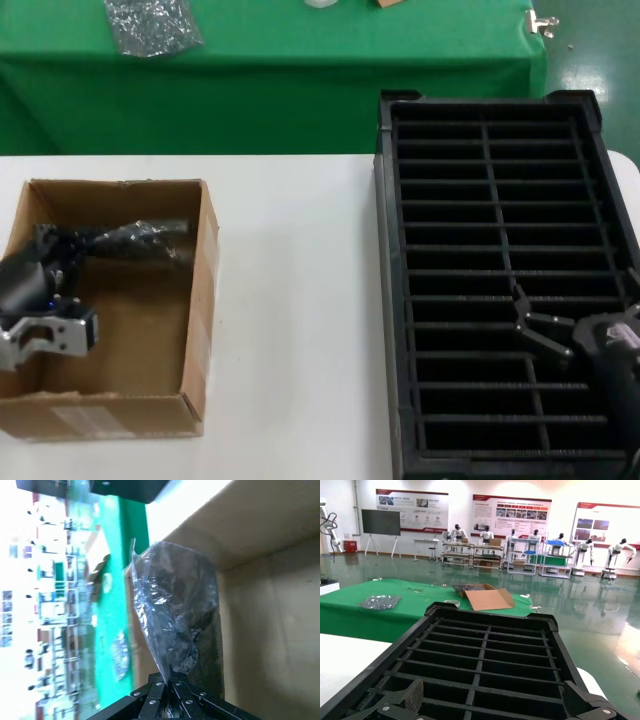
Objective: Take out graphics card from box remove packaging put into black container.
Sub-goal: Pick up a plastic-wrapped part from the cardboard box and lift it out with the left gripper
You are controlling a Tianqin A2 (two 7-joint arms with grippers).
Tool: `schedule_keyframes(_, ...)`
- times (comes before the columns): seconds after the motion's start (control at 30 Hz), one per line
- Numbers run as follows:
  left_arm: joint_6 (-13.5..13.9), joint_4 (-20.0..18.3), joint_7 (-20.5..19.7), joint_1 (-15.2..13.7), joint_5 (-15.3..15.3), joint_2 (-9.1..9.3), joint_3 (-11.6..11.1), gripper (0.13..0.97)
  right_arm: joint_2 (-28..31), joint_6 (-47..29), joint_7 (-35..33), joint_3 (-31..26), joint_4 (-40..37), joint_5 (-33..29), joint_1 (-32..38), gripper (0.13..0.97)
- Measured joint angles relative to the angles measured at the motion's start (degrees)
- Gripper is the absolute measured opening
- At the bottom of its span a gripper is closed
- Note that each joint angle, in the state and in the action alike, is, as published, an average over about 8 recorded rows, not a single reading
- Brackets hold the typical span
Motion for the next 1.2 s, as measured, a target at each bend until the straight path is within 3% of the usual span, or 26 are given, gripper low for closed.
schedule_keyframes(0.23,-1.2,-13.86,-8.23,8.06,6.48,-0.77,-7.83,0.139,0.0,0.0,0.0,0.0,0.0,0.0,0.0,0.966)
schedule_keyframes(0.43,0.51,-27.15,-15.41,16.16,10.88,0.75,-15.76,0.139,0.0,0.0,0.0,0.0,0.0,0.0,0.0,0.966)
schedule_keyframes(0.6,1.93,-34.98,-19.53,21.36,12.96,2.53,-19.54,0.139,0.0,0.0,0.0,0.0,0.0,0.0,0.0,0.966)
schedule_keyframes(0.77,2.15,-39.76,-21.49,25.32,13.64,4.58,-19.92,0.139,0.0,0.0,0.0,0.0,0.0,0.0,0.0,0.966)
schedule_keyframes(0.97,2.43,-43.17,-22.76,28.76,14.2,7.78,-17.56,0.139,0.0,0.0,0.0,0.0,0.0,0.0,0.0,0.966)
schedule_keyframes(1.2,2.8,-44.64,-23.54,30.29,15.15,11.05,-14.72,0.139,0.0,0.0,0.0,0.0,0.0,0.0,0.0,0.966)
